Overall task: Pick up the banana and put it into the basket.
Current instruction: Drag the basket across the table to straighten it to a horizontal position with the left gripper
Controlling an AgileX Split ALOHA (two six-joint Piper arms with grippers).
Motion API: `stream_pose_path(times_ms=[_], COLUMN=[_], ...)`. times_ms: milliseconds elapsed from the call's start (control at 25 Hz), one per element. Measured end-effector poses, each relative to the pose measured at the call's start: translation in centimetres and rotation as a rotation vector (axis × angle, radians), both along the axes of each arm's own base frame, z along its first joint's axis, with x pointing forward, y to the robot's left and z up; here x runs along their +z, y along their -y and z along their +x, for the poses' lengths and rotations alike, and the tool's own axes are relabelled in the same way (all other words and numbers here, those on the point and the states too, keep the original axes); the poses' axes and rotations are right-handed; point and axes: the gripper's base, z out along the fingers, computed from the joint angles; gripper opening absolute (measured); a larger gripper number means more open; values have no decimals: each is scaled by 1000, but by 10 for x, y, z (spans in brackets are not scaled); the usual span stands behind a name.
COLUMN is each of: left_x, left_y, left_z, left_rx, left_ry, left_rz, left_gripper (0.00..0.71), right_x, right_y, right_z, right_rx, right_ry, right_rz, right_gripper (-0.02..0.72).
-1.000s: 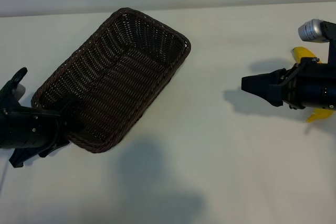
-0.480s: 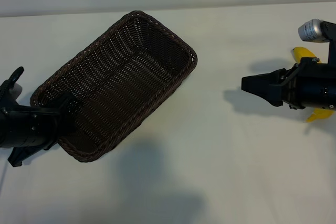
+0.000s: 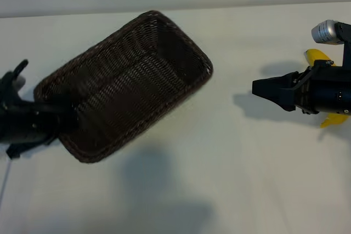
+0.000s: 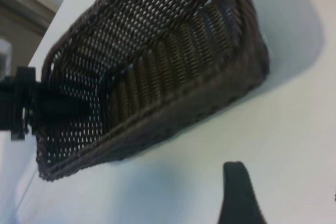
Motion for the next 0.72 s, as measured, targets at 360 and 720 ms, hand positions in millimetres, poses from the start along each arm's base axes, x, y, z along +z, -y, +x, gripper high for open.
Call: stream_pose_path(times_ms=[360,720], left_x=[38,18], left_y=[12,25], left_z=[37,84], left_rx=[-283,-473], left_ry=[143,72], left_rz=[72,50], left_gripper=[155,155], right_x=[0,0], right_y=[0,0], right_z=[0,0], right_rx=[0,0], right_ry=[0,1], right_rz=[0,0], right_gripper=[444,444])
